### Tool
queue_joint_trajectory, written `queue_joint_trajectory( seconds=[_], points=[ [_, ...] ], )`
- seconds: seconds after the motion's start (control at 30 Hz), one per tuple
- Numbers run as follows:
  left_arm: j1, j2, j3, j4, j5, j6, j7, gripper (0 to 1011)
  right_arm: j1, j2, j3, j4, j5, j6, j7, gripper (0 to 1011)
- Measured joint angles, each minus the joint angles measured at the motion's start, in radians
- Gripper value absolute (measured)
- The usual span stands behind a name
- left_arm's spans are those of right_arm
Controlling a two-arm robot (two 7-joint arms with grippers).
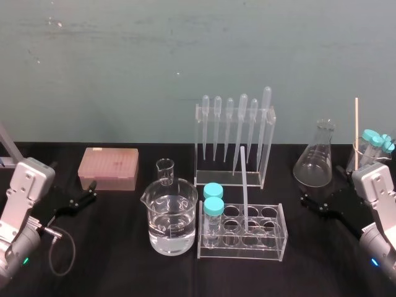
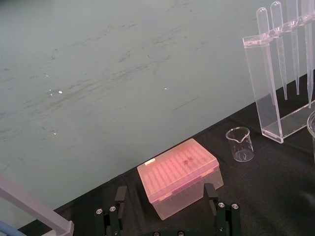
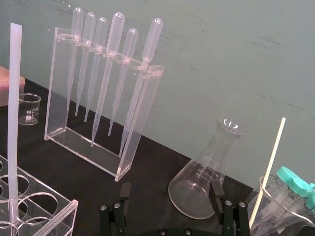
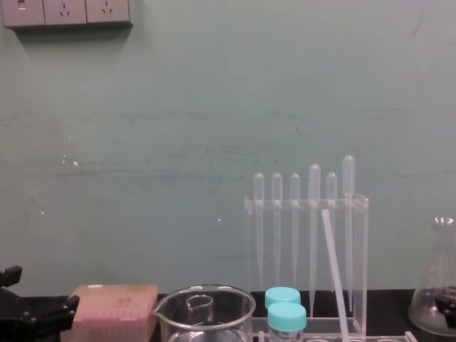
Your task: Pick up the stirring rod with one hand, then place it down.
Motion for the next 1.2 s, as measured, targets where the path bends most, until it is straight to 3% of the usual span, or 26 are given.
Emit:
queue_joint_trajectory(
  seconds=[0.3,0.4,0.47,0.53,0.63,0.8,1.0,1.2],
  points=[
    [0.0,0.0,0.0,0.0,0.0,0.0,0.0,1000,0.0,0.0,0.001,0.0,0.0,0.0,0.001,1003],
    [0.0,0.0,0.0,0.0,0.0,0.0,0.0,1000,-0.007,0.0,0.018,-0.017,0.037,0.003,0.041,1003],
    [0.0,0.0,0.0,0.0,0.0,0.0,0.0,1000,-0.013,0.002,0.03,-0.033,0.068,0.009,0.071,1003],
    [0.0,0.0,0.0,0.0,0.0,0.0,0.0,1000,-0.028,0.008,0.059,-0.075,0.153,0.032,0.147,1003],
    [0.0,0.0,0.0,0.0,0.0,0.0,0.0,1000,-0.038,0.014,0.078,-0.106,0.216,0.062,0.201,1003],
    [0.0,0.0,0.0,0.0,0.0,0.0,0.0,1000,-0.043,0.025,0.113,-0.158,0.367,0.186,0.341,1003],
    [0.0,0.0,0.0,0.0,0.0,0.0,0.0,1000,-0.005,0.023,0.104,-0.156,0.418,0.251,0.453,1003],
    [0.0,0.0,0.0,0.0,0.0,0.0,0.0,1000,0.079,-0.006,0.05,-0.099,0.4,0.26,0.535,1003]
  ],
)
